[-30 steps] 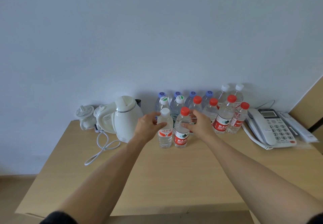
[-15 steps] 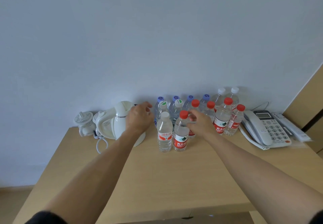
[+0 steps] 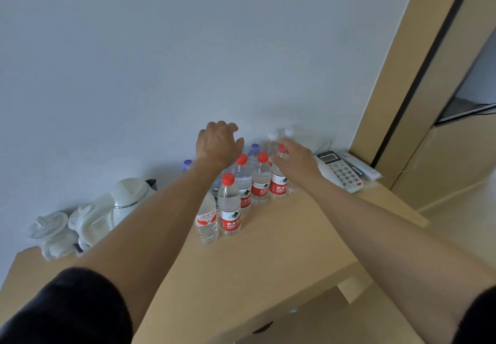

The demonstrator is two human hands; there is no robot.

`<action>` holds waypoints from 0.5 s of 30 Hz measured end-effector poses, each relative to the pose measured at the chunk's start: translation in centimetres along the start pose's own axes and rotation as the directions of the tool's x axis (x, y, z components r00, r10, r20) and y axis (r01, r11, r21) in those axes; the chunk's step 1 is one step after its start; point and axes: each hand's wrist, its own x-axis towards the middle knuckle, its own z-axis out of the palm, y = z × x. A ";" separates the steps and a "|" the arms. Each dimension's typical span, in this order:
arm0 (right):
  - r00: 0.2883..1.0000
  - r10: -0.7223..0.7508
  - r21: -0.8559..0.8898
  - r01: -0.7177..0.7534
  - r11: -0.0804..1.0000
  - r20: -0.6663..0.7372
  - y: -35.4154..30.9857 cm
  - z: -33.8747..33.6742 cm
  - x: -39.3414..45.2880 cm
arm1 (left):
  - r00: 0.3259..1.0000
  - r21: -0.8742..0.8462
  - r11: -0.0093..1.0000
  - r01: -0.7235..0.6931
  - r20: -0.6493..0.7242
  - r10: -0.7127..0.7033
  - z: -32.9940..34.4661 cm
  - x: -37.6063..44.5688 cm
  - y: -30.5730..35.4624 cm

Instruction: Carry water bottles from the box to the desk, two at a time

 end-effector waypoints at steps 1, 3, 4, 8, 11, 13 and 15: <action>1.000 0.021 -0.033 -0.021 0.999 -0.010 0.8 -0.9 -0.5 | 0.999 -0.004 1.000 -0.030 0.019 0.030 0.6 0.3 1.4; 0.997 0.074 -0.087 -0.075 0.993 -0.007 2.7 -2.7 -1.6 | 0.994 -0.009 0.996 -0.088 0.059 0.088 1.9 0.7 4.3; 0.994 0.111 -0.107 -0.111 0.988 -0.006 3.7 -3.6 -2.2 | 0.990 -0.009 0.993 -0.118 0.080 0.119 2.4 0.7 5.9; 0.964 0.261 -0.181 -0.264 0.947 -0.039 8.1 -7.5 -4.4 | 0.955 -0.010 0.968 -0.250 0.164 0.248 4.4 0.4 12.6; 0.939 0.335 -0.180 -0.343 0.922 -0.076 11.7 -10.8 -6.3 | 0.923 -0.032 0.944 -0.328 0.204 0.327 5.4 -0.4 17.8; 0.923 0.368 -0.174 -0.383 0.907 -0.114 13.8 -13.0 -7.7 | 0.903 -0.043 0.924 -0.379 0.203 0.379 6.1 -1.0 21.2; 0.902 0.405 -0.175 -0.427 0.887 -0.148 15.7 -14.9 -9.3 | 0.883 -0.065 0.906 -0.418 0.205 0.422 6.7 -1.6 24.6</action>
